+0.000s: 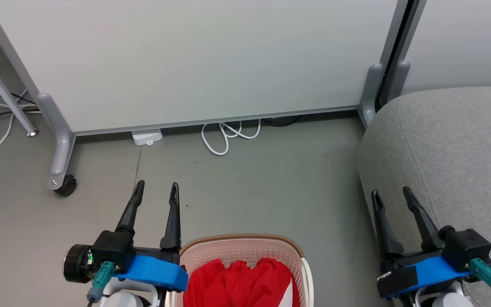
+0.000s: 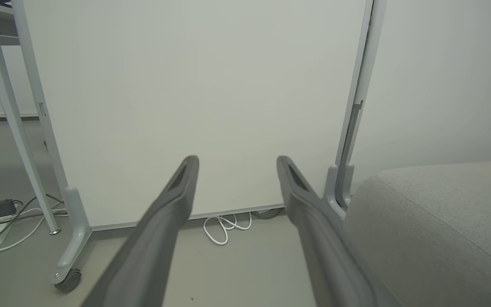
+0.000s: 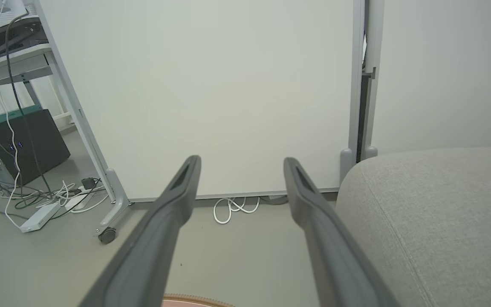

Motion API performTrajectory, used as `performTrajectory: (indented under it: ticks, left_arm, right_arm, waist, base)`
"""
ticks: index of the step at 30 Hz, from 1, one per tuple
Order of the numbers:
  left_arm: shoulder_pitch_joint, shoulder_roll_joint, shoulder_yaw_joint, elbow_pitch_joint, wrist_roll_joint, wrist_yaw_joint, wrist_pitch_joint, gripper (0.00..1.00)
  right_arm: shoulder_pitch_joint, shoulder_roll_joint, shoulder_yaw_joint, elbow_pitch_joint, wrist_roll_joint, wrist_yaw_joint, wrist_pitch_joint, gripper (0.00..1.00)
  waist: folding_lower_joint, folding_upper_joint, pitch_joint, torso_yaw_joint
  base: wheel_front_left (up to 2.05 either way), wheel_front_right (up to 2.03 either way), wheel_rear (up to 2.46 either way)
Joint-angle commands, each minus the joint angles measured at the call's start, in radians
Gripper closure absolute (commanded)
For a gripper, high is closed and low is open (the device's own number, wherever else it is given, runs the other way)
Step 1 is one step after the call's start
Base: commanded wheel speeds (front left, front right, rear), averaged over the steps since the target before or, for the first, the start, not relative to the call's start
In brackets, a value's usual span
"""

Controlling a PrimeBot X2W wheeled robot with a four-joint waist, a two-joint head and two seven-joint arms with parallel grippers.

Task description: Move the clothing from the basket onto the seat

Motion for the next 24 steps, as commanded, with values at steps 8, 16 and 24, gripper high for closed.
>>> performTrajectory:
  ticks: [8, 16, 24]
  left_arm:
    - [-0.017, -0.005, 0.007, 0.018, 0.061, -0.011, -0.022, 0.00]
    - [-0.013, -0.007, 0.012, 0.030, 0.087, -0.016, -0.030, 0.00]
    - [-0.015, -0.009, 0.029, 0.049, 0.057, -0.020, -0.030, 0.00]
  right_arm:
    - [-0.009, -0.005, 0.000, 0.011, -0.067, 0.003, -0.023, 0.00]
    - [-0.010, -0.005, -0.004, 0.026, -0.089, 0.003, -0.031, 0.00]
    - [-0.015, -0.005, -0.012, 0.045, -0.081, 0.003, -0.030, 0.00]
  waist:
    - [0.0000, 0.0000, -0.001, 0.004]
    - [0.0000, 0.0000, -0.001, 0.005]
    - [0.0000, 0.0000, -0.002, 0.005]
  base:
    - [0.00, 0.00, 0.00]
    - [0.00, 0.00, 0.00]
    - [0.00, 0.00, 0.00]
